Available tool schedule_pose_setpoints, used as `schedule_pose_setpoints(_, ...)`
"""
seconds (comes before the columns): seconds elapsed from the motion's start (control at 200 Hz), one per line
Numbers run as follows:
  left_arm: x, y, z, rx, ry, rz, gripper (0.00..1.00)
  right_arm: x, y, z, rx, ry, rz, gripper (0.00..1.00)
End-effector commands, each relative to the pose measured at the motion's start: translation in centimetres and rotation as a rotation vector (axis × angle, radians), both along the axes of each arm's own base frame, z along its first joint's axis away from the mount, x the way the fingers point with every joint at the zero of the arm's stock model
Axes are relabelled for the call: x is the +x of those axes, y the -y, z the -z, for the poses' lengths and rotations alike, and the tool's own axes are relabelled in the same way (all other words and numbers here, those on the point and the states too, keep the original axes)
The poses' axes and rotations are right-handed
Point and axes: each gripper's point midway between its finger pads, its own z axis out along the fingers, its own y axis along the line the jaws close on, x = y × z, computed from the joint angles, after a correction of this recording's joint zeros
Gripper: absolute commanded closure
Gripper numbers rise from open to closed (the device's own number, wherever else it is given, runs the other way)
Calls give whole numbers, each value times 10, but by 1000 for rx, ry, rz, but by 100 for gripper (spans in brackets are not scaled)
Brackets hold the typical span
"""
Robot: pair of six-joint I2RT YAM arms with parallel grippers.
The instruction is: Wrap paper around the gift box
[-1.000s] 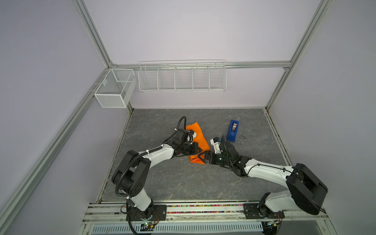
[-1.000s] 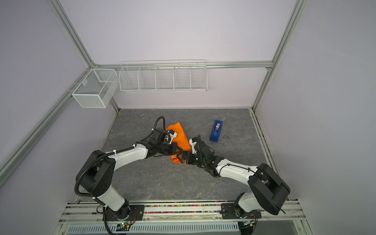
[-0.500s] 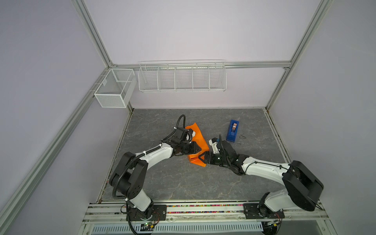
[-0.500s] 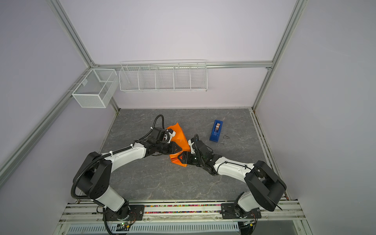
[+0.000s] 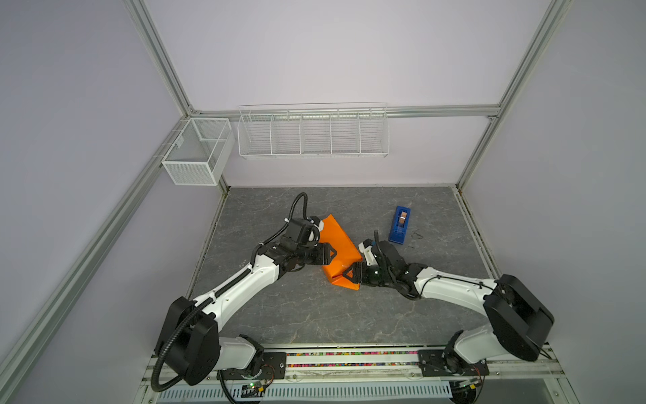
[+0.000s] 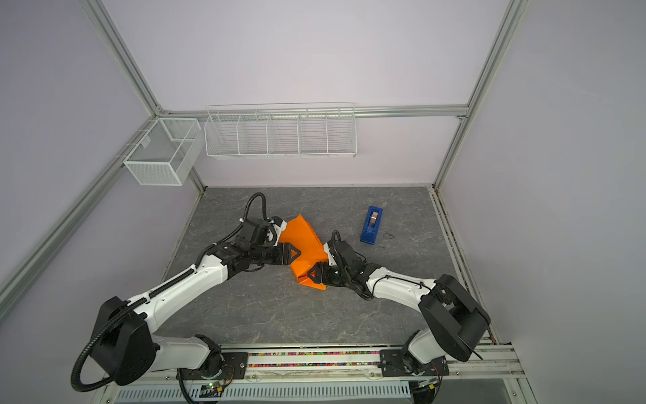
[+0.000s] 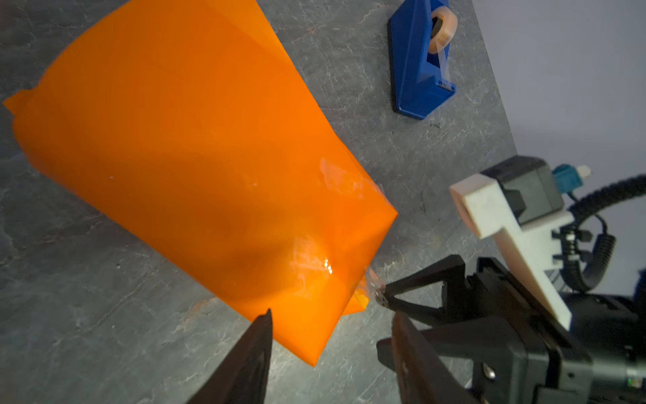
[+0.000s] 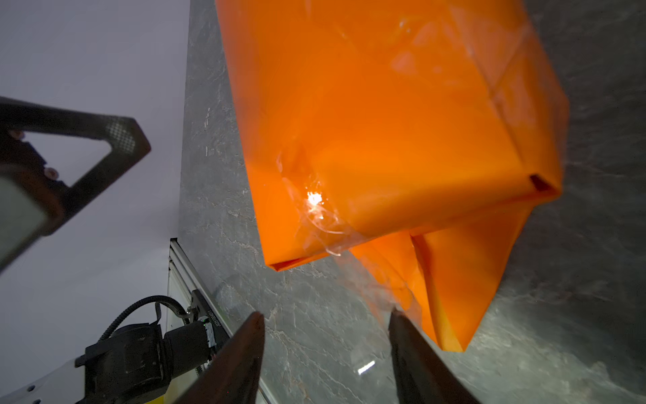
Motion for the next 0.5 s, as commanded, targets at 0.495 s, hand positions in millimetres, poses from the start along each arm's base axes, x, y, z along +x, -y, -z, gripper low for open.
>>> schedule_pose_setpoints(0.495,-50,-13,31,-107,-165,-153,52,-5,-6,-7,-52,-70,-32,32)
